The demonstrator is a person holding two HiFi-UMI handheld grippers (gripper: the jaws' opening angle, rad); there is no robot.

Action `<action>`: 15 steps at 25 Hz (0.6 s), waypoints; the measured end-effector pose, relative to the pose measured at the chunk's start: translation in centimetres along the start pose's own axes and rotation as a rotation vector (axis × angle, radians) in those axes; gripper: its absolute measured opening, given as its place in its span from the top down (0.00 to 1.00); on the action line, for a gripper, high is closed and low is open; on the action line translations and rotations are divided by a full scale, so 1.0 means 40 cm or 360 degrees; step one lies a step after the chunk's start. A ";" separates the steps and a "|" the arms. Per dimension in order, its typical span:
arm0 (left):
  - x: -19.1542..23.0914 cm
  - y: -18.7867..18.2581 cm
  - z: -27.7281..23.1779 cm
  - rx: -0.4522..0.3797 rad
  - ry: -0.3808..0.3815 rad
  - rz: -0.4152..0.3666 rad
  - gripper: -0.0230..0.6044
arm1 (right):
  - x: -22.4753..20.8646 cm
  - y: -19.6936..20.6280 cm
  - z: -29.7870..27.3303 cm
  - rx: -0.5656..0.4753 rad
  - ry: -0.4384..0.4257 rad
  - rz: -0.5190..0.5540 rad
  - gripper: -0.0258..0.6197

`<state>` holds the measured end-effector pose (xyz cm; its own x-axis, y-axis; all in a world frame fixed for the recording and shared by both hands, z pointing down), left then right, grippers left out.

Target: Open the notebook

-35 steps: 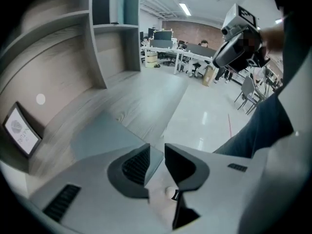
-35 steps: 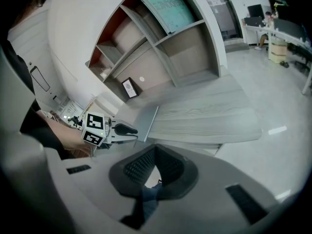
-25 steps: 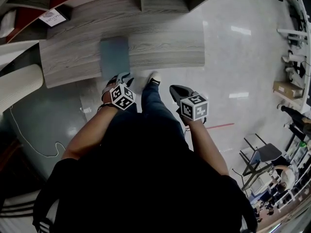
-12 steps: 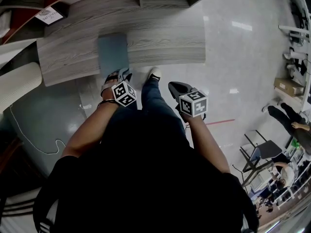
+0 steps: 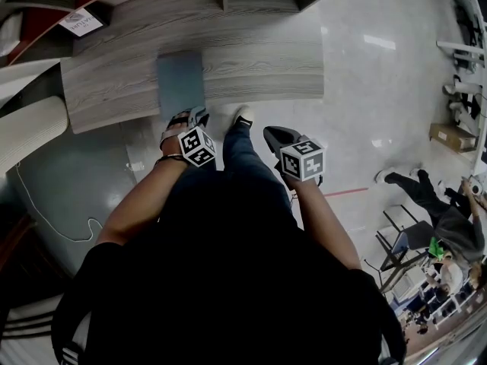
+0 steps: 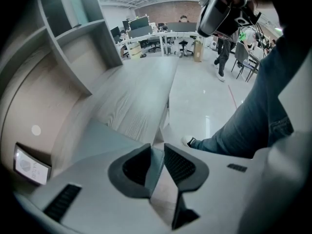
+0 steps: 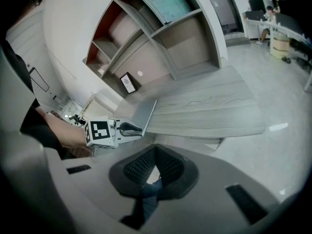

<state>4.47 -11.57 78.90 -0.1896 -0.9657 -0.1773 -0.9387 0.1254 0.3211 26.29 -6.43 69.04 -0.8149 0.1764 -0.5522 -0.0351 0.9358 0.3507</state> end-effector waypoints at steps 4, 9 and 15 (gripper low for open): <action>-0.005 -0.001 0.014 -0.0025 0.0017 0.0002 0.86 | 0.012 0.002 0.001 -0.0003 0.0003 0.0019 0.96; 0.002 -0.004 0.043 -0.0064 0.0028 0.0030 0.89 | 0.033 0.000 0.008 -0.0006 0.0005 0.0052 0.96; 0.017 0.003 0.092 -0.0117 0.0031 0.0044 0.91 | 0.069 -0.003 0.013 -0.0008 0.0008 0.0094 0.96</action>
<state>3.18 -11.38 75.40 -0.2088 -0.9665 -0.1495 -0.9094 0.1357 0.3931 24.36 -5.89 67.07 -0.8184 0.2300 -0.5266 0.0104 0.9222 0.3866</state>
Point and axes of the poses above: the fingertips, and each gripper's own axes: z backward along the fingers, x to its left, y out of its underside, the point moved 7 cm from there along z, backward along the fingers, and after that the axes turned 3 degrees about -z, right-handed, at the moved point
